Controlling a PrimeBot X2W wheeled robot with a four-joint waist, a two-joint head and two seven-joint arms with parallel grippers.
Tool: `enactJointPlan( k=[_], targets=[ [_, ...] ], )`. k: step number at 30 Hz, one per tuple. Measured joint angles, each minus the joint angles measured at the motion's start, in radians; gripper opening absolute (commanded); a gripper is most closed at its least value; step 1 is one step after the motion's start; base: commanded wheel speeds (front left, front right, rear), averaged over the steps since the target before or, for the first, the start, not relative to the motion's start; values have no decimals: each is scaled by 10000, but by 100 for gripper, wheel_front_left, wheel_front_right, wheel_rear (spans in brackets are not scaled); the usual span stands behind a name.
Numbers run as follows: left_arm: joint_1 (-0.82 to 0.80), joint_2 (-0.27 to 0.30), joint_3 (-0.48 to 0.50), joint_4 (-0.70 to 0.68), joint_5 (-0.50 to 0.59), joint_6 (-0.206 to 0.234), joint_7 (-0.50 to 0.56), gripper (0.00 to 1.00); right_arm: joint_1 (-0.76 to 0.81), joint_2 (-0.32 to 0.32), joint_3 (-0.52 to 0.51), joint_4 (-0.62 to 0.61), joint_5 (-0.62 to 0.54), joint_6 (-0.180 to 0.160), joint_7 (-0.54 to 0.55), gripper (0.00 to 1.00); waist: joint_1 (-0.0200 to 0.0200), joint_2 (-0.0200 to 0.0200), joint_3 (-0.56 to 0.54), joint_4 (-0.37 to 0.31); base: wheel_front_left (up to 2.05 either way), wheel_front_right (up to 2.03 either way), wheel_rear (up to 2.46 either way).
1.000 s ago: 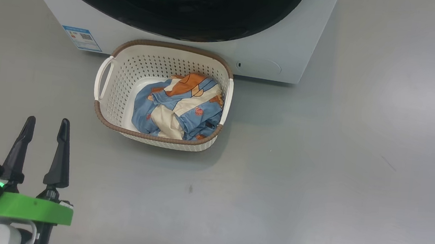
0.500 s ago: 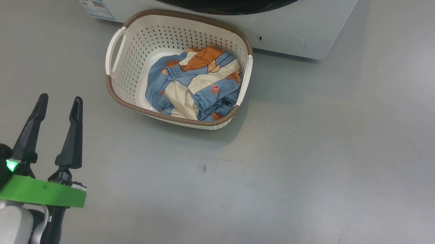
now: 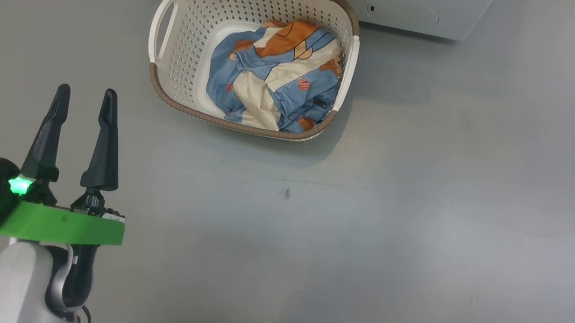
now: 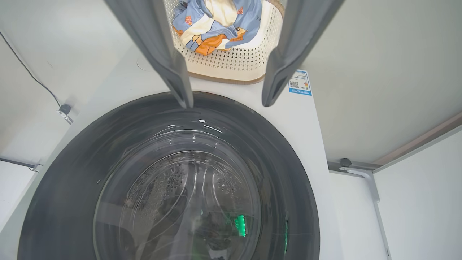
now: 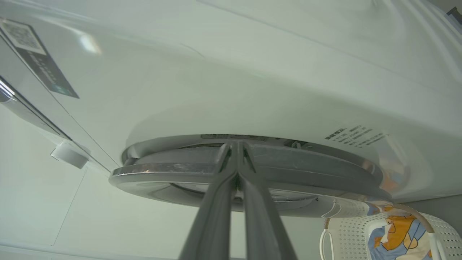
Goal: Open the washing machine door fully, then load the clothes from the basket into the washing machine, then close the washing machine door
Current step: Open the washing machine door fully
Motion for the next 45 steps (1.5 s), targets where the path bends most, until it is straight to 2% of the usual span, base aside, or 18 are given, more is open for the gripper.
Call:
enactJointPlan(
  k=[14,34,39,45],
  targets=[
    [-490,-228,-226,46,-150,0,0,100,-706,58,286,543,-364,-13,-109,0,0,0,809,396,0,0,0],
    [-834,-520,-349,84,-232,0,-2,100,-1594,61,587,1331,-539,-73,-295,0,0,0,1255,887,0,0,0],
    [-879,-533,-347,100,-232,0,-2,100,-1653,-35,765,1450,-460,-86,31,0,-1,0,1259,930,0,0,0],
    [-934,-518,-311,136,-217,0,-2,100,-1522,-151,892,1703,-151,111,625,0,-1,0,1079,882,0,0,0]
  ],
)
